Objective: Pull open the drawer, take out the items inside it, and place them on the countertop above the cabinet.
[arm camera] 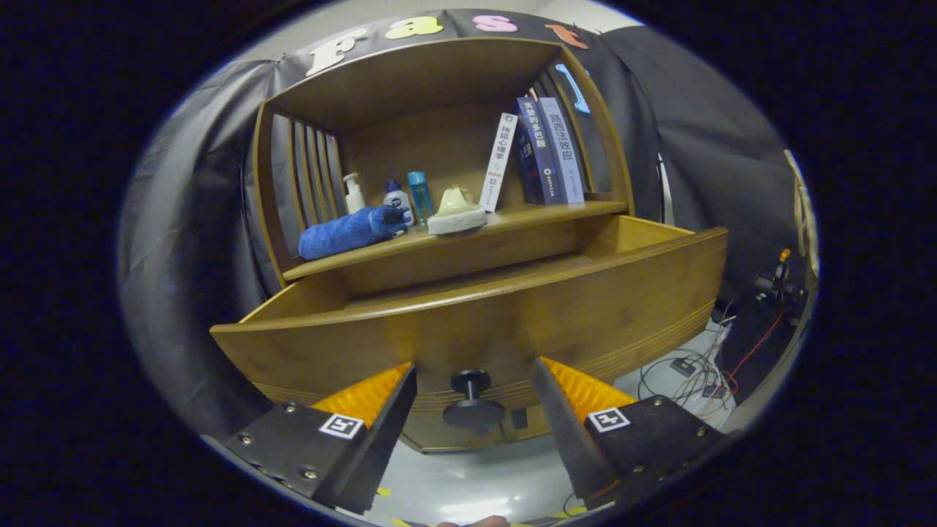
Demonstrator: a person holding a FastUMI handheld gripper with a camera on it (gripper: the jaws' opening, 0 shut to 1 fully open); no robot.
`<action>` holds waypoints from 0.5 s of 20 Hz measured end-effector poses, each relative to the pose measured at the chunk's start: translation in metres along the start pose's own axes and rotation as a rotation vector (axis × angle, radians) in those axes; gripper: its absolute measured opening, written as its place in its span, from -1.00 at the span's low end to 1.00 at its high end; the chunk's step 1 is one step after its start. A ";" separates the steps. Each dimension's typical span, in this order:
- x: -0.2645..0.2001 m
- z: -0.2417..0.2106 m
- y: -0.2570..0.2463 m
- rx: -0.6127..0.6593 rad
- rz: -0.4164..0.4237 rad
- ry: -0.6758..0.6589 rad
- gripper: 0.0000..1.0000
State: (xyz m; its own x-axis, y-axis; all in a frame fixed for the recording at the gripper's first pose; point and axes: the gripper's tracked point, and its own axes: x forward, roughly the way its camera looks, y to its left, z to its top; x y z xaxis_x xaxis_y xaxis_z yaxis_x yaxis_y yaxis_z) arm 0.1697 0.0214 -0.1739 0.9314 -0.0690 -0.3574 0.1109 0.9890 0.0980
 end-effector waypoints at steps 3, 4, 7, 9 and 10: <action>0.017 0.002 0.002 0.007 0.014 0.007 0.91; 0.025 0.007 0.004 0.018 0.022 -0.010 0.91; 0.049 0.011 0.009 0.033 0.049 -0.009 0.92; 0.065 0.015 0.011 0.034 0.053 -0.012 0.92; 0.071 0.016 0.011 0.033 0.055 -0.012 0.92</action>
State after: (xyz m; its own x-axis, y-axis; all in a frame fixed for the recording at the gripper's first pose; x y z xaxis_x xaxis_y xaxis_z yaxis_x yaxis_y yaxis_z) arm 0.2431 0.0255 -0.1830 0.9404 -0.0165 -0.3398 0.0707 0.9865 0.1477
